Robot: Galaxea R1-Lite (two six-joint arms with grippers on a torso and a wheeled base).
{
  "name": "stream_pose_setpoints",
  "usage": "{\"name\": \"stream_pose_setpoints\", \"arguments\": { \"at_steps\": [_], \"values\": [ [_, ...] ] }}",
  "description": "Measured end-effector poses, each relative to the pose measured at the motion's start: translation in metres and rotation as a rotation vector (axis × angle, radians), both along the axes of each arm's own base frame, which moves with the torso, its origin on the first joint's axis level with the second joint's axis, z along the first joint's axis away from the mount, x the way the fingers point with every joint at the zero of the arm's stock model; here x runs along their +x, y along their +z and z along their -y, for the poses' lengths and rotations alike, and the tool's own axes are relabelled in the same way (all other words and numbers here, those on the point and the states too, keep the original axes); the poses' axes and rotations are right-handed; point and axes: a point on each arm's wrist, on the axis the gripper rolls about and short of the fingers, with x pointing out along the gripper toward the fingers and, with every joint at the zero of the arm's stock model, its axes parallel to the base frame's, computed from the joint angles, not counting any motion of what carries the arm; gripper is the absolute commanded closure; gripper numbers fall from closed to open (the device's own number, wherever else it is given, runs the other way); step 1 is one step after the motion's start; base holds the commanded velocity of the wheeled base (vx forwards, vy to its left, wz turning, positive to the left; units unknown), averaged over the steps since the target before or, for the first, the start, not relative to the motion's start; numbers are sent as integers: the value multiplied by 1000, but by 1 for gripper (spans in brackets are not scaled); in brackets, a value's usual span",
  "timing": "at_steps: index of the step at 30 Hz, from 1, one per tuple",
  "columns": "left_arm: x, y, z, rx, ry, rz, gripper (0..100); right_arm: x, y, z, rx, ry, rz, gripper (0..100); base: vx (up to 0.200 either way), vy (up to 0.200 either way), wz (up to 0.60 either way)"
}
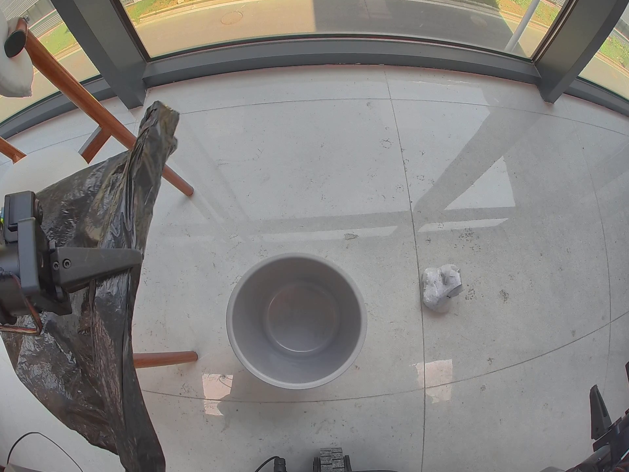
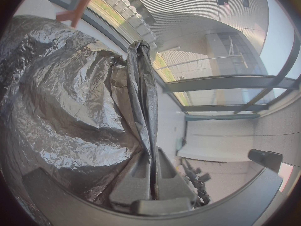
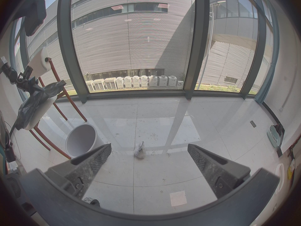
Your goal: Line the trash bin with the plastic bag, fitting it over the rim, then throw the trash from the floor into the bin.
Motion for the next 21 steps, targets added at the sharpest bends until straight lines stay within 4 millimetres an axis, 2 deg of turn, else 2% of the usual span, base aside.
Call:
{"name": "stream_pose_setpoints", "arguments": {
  "at_steps": [8,16,21],
  "values": [
    [-11,29,25,-79,-281,88,100,0,0,0,0,0,0,0,0,0,0],
    [-5,36,49,-101,-419,55,100,0,0,0,0,2,0,0,0,0,0],
    [5,37,70,-97,-497,31,100,0,0,0,0,3,-1,0,0,0,0]
  ]
}}
